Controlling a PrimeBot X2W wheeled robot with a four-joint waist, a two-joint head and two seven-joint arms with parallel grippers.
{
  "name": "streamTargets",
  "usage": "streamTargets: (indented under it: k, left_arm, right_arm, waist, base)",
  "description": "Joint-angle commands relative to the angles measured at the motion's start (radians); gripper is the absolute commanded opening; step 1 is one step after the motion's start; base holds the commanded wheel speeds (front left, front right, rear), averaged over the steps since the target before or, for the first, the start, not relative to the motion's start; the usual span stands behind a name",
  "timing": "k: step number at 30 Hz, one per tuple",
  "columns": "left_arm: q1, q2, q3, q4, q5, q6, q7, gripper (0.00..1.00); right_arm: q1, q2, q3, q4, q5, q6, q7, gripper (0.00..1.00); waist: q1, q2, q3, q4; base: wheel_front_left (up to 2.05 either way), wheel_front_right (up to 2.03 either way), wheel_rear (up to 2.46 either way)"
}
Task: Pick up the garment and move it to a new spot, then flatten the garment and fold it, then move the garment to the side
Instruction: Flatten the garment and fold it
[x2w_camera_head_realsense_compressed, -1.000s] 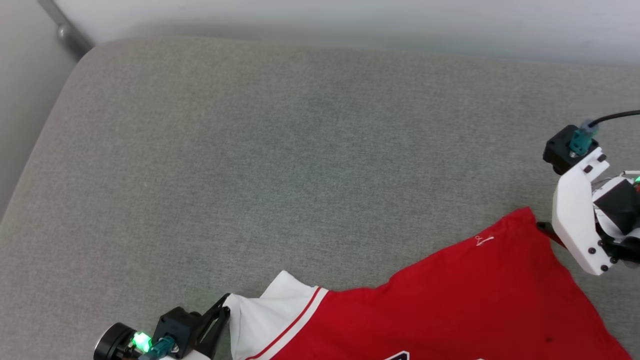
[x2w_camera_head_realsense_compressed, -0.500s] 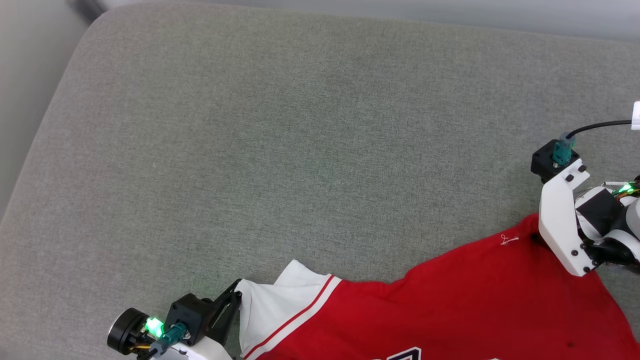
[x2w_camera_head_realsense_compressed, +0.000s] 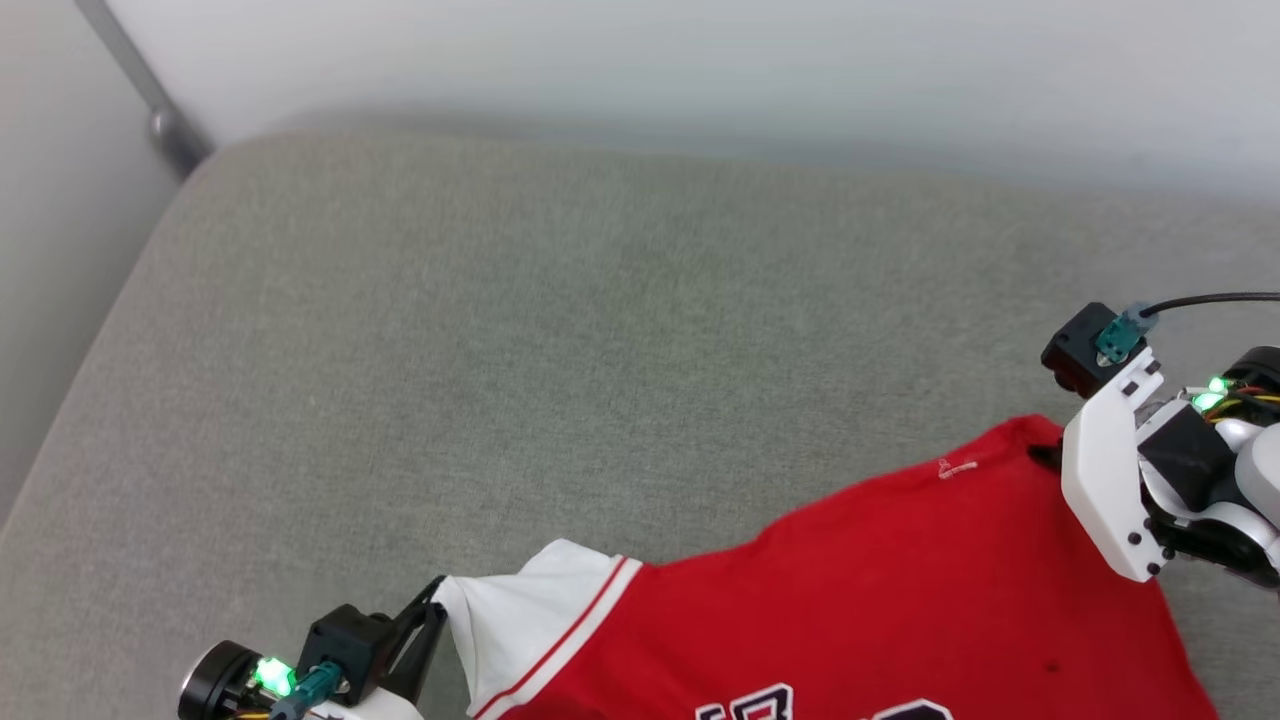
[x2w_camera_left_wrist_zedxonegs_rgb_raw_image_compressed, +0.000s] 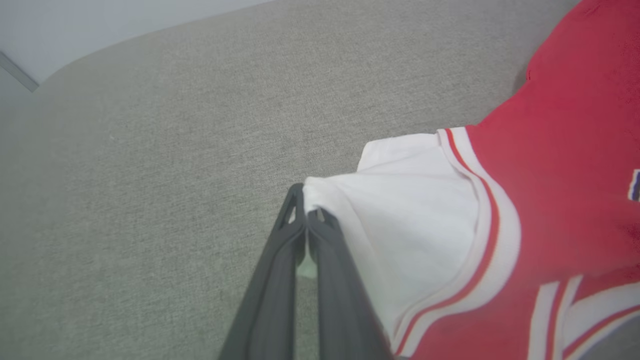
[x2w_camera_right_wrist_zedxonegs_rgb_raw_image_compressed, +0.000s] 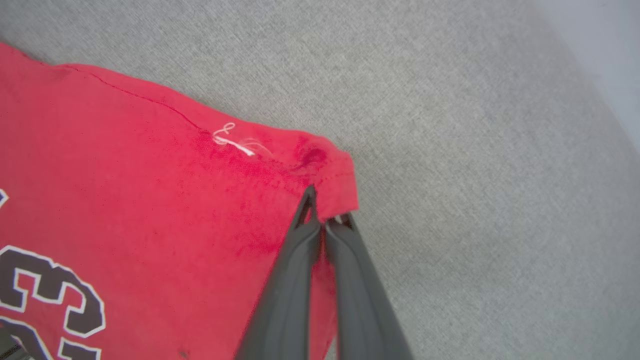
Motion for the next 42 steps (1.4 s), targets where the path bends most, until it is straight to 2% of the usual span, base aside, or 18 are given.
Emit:
streamTargets:
  k: [1, 6, 9, 16, 22, 29, 30, 31, 42]
  left_arm:
    - [-0.004, 0.007, 0.007, -0.005, 0.005, 0.007, -0.007, 0.0]
    - [-0.059, 0.027, 0.034, -0.042, 0.022, 0.017, 0.001, 0.0]
    - [-0.119, 0.044, 0.061, -0.066, 0.033, 0.021, 0.01, 0.0]
    - [-0.34, 0.04, 0.111, -0.064, 0.075, -0.031, 0.051, 0.0]
    - [-0.617, -0.002, 0.157, -0.015, 0.122, -0.09, 0.098, 0.0]
    - [-0.961, -0.064, 0.209, 0.079, 0.168, -0.146, 0.155, 0.0]
    - [-0.961, -0.064, 0.209, 0.079, 0.168, -0.146, 0.155, 0.0]
    - [-1.054, -0.086, 0.218, 0.124, 0.178, -0.17, 0.164, 0.0]
    - [-1.493, -0.149, 0.271, 0.392, 0.211, -0.279, 0.167, 0.0]
  right_arm:
    - [0.01, -0.007, -0.002, -0.006, 0.01, -0.001, -0.022, 0.0]
    - [0.02, -0.019, -0.019, -0.027, 0.015, -0.001, -0.143, 0.0]
    - [-0.003, -0.017, -0.066, -0.028, 0.013, -0.001, -0.209, 0.0]
    - [-0.085, 0.014, -0.189, -0.002, -0.04, -0.001, -0.311, 0.0]
    - [-0.211, 0.053, -0.289, 0.016, -0.109, -0.001, -0.331, 0.0]
    - [-0.459, 0.128, -0.398, 0.065, -0.236, -0.001, -0.324, 0.0]
    - [-0.459, 0.128, -0.398, 0.065, -0.236, -0.001, -0.324, 0.0]
    - [-0.538, 0.149, -0.417, 0.087, -0.279, -0.001, -0.326, 0.0]
    - [-0.953, 0.242, -0.433, 0.263, -0.441, -0.001, -0.377, 0.0]
  waist:
    - [-0.0001, 0.0, -0.074, -0.038]
    - [-0.0001, 0.0, -0.146, -0.071]
    - [-0.0001, 0.0, -0.16, -0.093]
    - [-0.0001, 0.0, -0.137, -0.134]
    - [-0.0001, 0.0, -0.049, -0.155]
    - [-0.0001, 0.0, 0.117, -0.162]
    - [-0.0001, 0.0, 0.117, -0.162]
    - [-0.0001, 0.0, 0.162, -0.16]
    - [-0.0001, 0.0, 0.351, -0.162]
  base:
    - [0.0, 0.0, 0.0]
    - [0.0, 0.0, 0.0]
    - [0.0, 0.0, 0.0]
    - [0.0, 0.0, 0.0]
    - [0.0, 0.0, 0.0]
    - [0.0, 0.0, 0.0]
    - [0.0, 0.0, 0.0]
    - [0.0, 0.0, 0.0]
    - [0.0, 0.0, 0.0]
